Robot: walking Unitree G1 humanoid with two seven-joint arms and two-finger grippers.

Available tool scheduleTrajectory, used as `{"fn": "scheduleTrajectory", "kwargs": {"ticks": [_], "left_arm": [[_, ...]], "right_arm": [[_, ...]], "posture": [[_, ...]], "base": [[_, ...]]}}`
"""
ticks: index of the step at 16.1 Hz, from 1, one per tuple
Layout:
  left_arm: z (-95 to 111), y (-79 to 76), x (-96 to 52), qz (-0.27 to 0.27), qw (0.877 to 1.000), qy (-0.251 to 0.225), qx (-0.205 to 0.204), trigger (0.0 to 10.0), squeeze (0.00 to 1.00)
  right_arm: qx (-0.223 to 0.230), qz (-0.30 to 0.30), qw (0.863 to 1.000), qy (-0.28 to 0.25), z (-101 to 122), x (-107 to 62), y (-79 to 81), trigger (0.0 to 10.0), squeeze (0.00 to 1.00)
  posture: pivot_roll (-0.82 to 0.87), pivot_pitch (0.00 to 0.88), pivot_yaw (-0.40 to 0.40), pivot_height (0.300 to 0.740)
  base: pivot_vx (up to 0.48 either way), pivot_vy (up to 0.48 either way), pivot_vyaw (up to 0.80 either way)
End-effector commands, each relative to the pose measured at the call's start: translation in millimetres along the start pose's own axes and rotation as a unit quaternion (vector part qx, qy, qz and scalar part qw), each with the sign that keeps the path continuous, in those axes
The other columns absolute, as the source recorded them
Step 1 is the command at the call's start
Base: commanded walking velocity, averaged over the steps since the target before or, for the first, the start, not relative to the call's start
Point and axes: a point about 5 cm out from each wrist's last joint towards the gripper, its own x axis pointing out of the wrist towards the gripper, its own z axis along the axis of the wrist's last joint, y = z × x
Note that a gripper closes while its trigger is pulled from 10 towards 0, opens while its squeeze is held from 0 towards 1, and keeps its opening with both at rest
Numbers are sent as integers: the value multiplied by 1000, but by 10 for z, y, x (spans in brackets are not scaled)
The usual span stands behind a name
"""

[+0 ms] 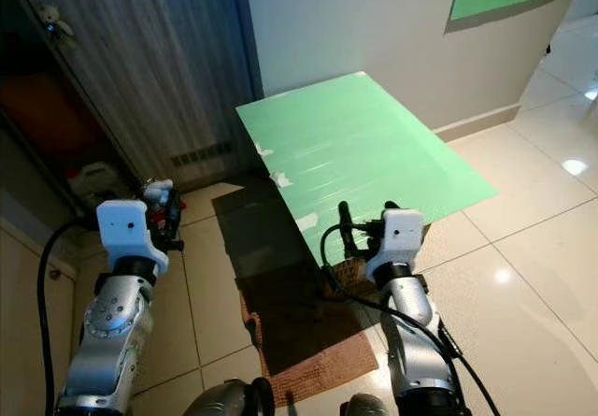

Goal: Hang keys on a hook

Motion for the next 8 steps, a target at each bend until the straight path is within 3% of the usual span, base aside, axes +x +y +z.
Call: {"fn": "scheduleTrajectory", "kwargs": {"ticks": [1,6,8], "left_arm": [[8,-20,51,2,1000,4,13,0,0],[31,-146,153,-8,999,9,31,0,0],[-14,-178,186,-17,999,25,34,0,0]], "right_arm": [[1,10,1000,10,-24,26,50,10000,59],[0,17,1000,17,-52,42,95,10000,59],[9,18,1000,20,-78,34,114,10000,0]], "posture": [[-144,74,106,740],[-147,70,115,740],[-145,77,117,740]], "base": [[0,-480,0],[0,-445,0],[270,-394,0]]}}
